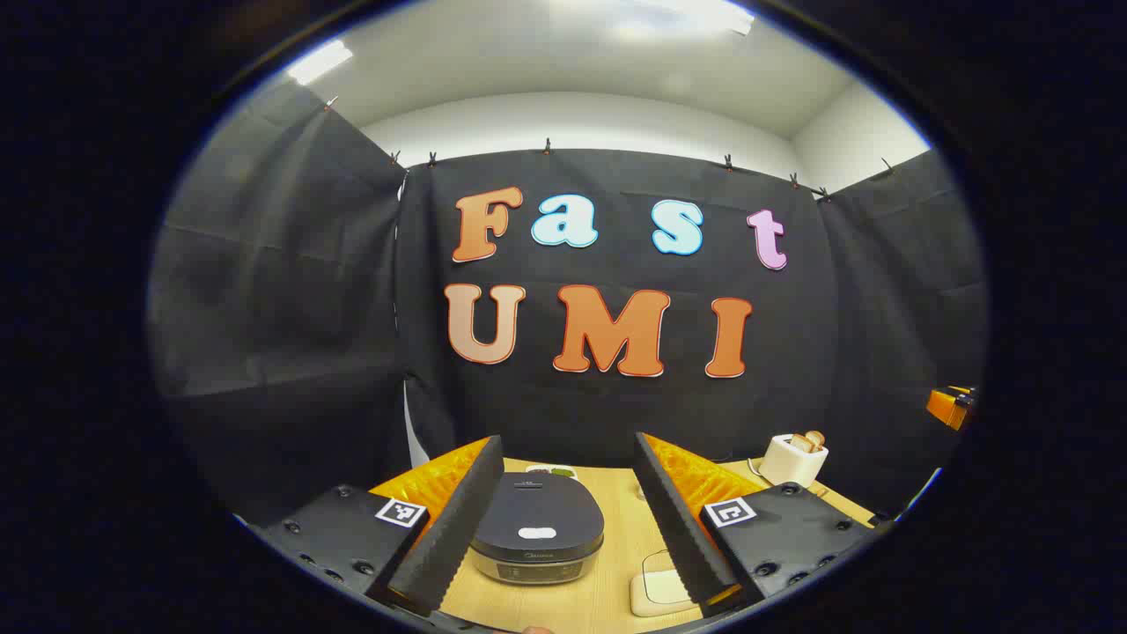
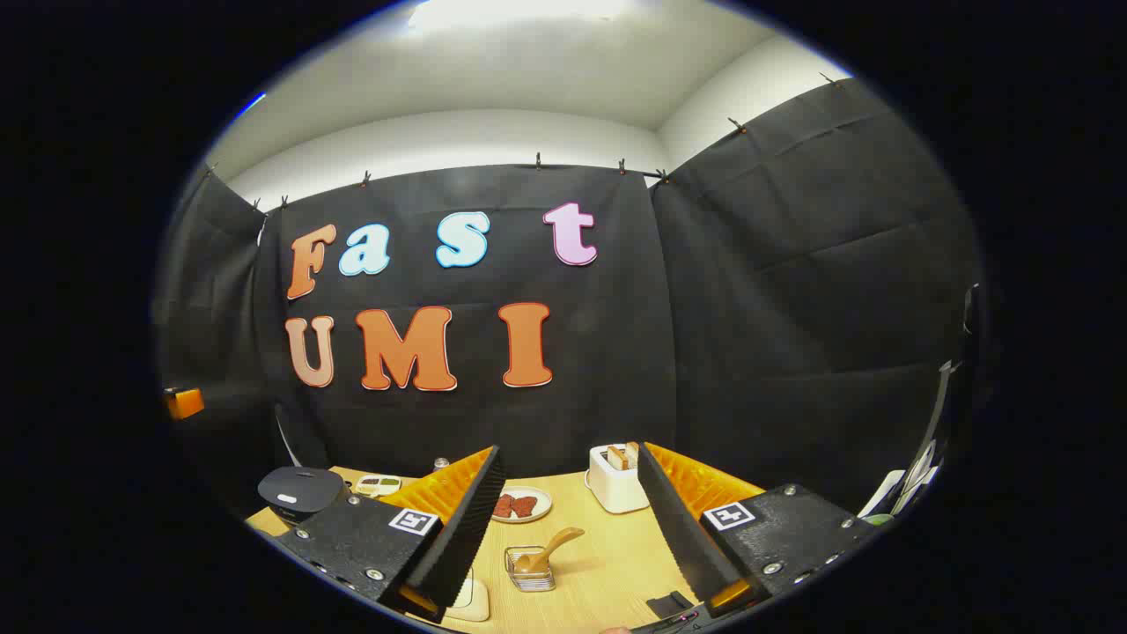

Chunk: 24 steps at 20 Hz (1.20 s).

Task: Close the left gripper, press the button to open the rice cooker; take a wooden spoon from the chopstick holder with the right hand, scoop a spoonful of rice and pour it into the rice cooker, then put the wooden spoon back into the chopstick holder.

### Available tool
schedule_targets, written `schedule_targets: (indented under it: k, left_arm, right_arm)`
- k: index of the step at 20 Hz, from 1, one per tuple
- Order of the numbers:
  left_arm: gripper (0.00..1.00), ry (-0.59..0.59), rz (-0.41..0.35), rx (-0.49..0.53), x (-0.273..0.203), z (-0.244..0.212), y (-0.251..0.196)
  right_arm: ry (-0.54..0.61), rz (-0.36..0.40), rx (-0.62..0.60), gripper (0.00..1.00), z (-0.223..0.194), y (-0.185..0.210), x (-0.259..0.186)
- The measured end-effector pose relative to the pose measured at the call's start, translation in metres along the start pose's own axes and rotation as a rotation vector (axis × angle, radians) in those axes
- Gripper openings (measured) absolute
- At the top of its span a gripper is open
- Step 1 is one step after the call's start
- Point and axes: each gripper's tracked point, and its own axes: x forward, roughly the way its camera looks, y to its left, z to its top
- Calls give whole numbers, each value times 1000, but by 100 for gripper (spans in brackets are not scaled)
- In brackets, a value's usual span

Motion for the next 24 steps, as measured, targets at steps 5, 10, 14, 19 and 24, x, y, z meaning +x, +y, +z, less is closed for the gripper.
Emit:
schedule_targets:
  k: [5, 10, 14, 19, 24]
  left_arm:
    - [100, 12, 20, 30, -1, 4, 12]
    - [100, 24, 15, 35, -4, 7, 18]
    - [100, 24, 29, 32, -4, 8, 24]
    - [100, 12, 25, 40, -4, 15, 22]
    - [99, 4, 17, 50, -2, 21, 20]
  right_arm:
    - [17, 19, -18, 94, 2, 9, 2]
    - [30, 26, -22, 94, -3, 15, 8]
    - [37, 29, -21, 94, -5, 17, 11]
    - [27, 24, -24, 94, -1, 14, 12]
    - [28, 33, -27, 94, -1, 17, 11]
